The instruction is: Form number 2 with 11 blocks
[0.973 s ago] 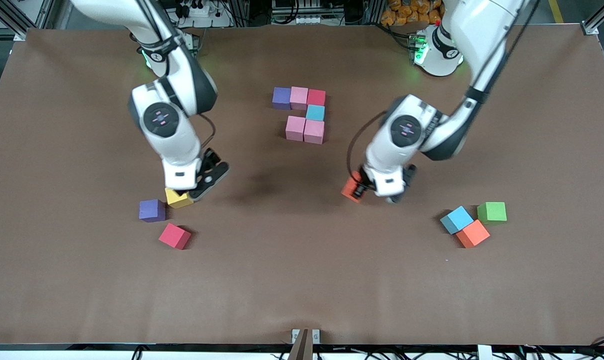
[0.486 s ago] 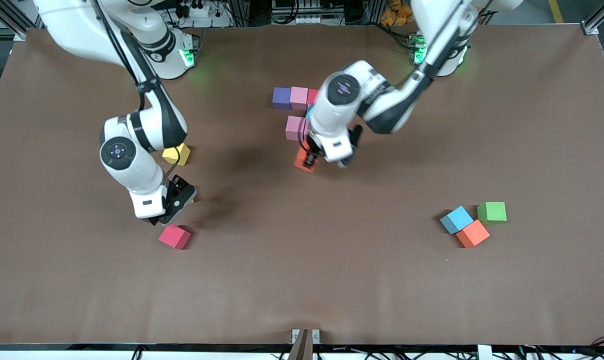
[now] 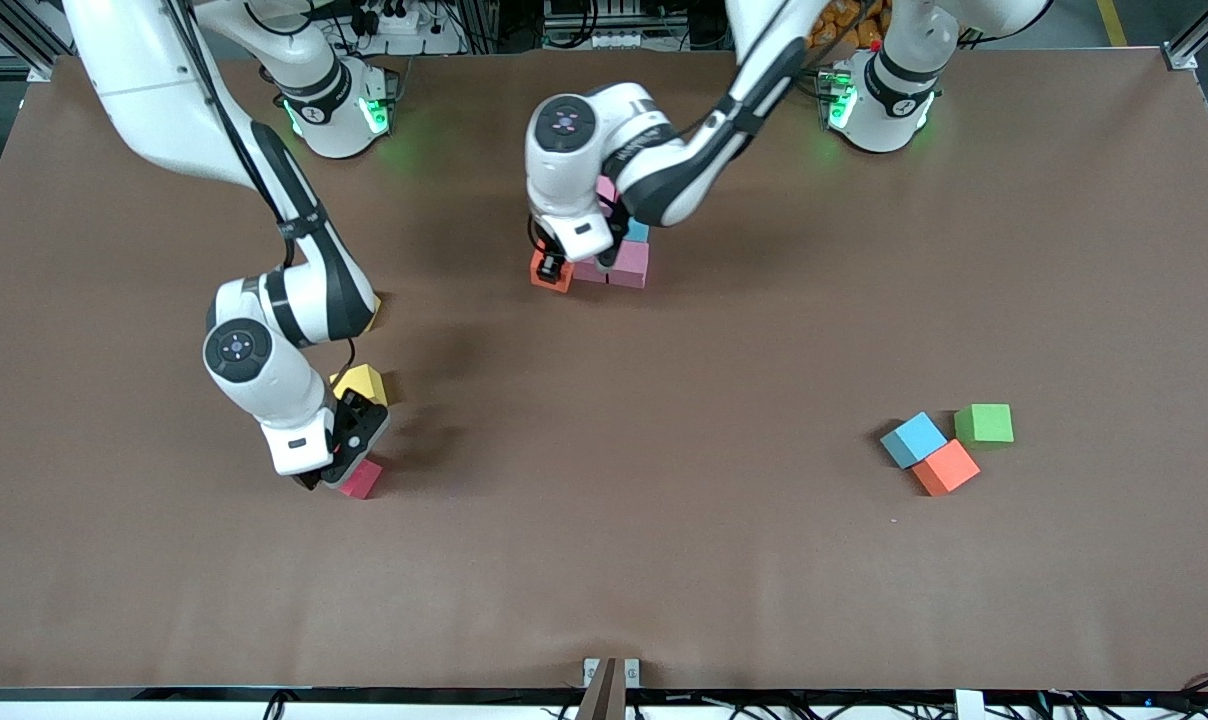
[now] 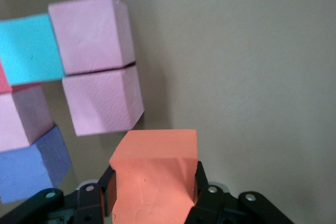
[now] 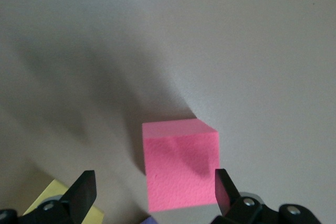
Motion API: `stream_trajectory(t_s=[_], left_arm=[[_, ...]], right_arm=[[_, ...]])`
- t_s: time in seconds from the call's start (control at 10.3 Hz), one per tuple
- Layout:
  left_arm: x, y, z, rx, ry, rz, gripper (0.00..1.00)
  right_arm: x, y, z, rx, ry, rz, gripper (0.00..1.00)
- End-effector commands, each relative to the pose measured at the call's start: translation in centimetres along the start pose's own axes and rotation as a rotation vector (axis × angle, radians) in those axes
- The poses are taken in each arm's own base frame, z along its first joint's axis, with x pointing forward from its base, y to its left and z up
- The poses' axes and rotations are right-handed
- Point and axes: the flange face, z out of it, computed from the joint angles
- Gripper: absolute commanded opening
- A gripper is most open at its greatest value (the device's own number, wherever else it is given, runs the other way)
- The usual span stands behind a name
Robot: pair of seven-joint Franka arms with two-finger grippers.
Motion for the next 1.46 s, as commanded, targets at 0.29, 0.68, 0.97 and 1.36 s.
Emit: stream_trajectory(t_s=[0.29,0.68,0.97,1.36], left_arm=[[-3.2,-1.3,1.7,0.042,0.017,-0.125,0.46],[-3.2,-2.4,3.5,0.065,0.033,-0.178,0.45],[-3.4,-3.6,4.8,0.065,0.014,-0.167,0.45],[-2.8,-4.5,6.1,0.074,-0.013,-0.167,0.45]], right_arm=[[0.6,2.5,2.3,-0.017,0.030,0.005,1.00],[-0.8,3.1,3.5,-0.003,0.021,0.030,1.00],[-1.1,3.1,4.3,0.019,0.028,0.048,0.84],[-0.4,2.5,3.9,0.090,0.061,0.136,0.31]])
